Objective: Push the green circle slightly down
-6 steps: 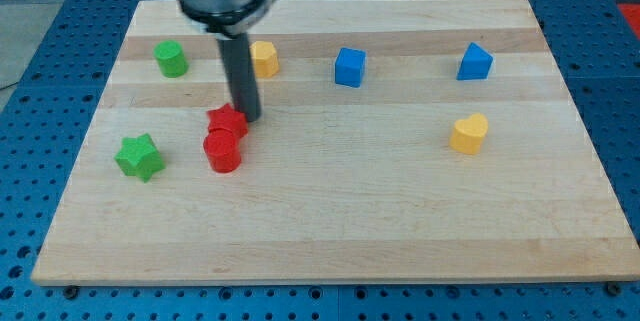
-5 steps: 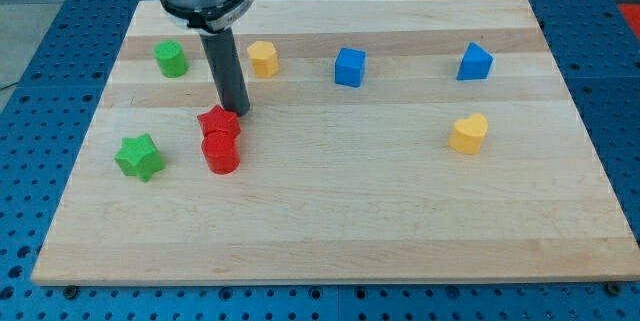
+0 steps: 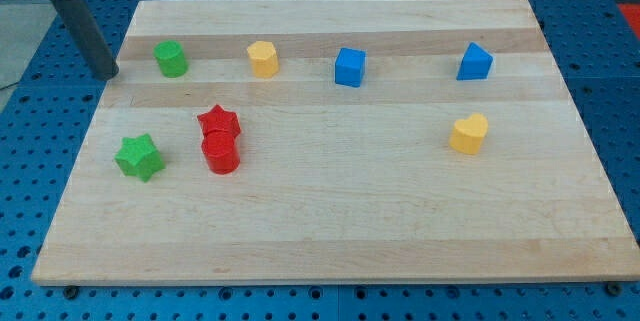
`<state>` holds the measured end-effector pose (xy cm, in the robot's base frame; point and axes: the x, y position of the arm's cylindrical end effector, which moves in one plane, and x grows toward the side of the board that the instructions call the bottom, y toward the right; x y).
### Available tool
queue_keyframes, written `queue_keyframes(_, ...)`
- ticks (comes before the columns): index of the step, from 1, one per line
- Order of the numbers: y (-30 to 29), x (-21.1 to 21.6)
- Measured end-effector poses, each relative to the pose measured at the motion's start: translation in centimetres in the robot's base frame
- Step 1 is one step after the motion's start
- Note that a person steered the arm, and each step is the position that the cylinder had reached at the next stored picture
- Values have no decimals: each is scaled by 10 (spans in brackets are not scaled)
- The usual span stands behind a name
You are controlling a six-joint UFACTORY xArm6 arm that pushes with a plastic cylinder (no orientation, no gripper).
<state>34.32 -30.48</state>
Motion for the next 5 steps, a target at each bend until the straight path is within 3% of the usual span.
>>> queue_keyframes(2, 22, -126)
queue_keyframes(3, 59, -124)
queue_keyframes(5, 92, -33)
